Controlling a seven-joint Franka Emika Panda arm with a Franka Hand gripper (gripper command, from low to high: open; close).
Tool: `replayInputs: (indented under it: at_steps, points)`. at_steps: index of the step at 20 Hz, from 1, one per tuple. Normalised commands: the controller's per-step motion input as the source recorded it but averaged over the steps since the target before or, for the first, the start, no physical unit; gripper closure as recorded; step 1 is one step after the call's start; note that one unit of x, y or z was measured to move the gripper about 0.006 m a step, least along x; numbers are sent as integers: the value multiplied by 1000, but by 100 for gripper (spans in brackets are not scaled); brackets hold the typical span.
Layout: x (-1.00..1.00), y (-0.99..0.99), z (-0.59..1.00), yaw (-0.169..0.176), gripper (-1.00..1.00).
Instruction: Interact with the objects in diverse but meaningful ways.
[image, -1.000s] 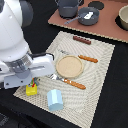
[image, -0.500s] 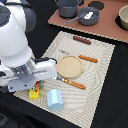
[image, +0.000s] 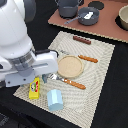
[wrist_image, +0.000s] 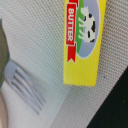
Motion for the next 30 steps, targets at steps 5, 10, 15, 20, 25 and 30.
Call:
replayInputs:
  at_steps: [5, 10, 15, 20, 25, 30]
  points:
    - [110, -294, 481, 149, -100]
    - [6, -311, 266, 193, -100]
    - [37, -441, 152, 192, -100]
    - [53, -551, 66, 187, -100]
    - [184, -612, 125, 149, -100]
    - [457, -585, 163, 77, -100]
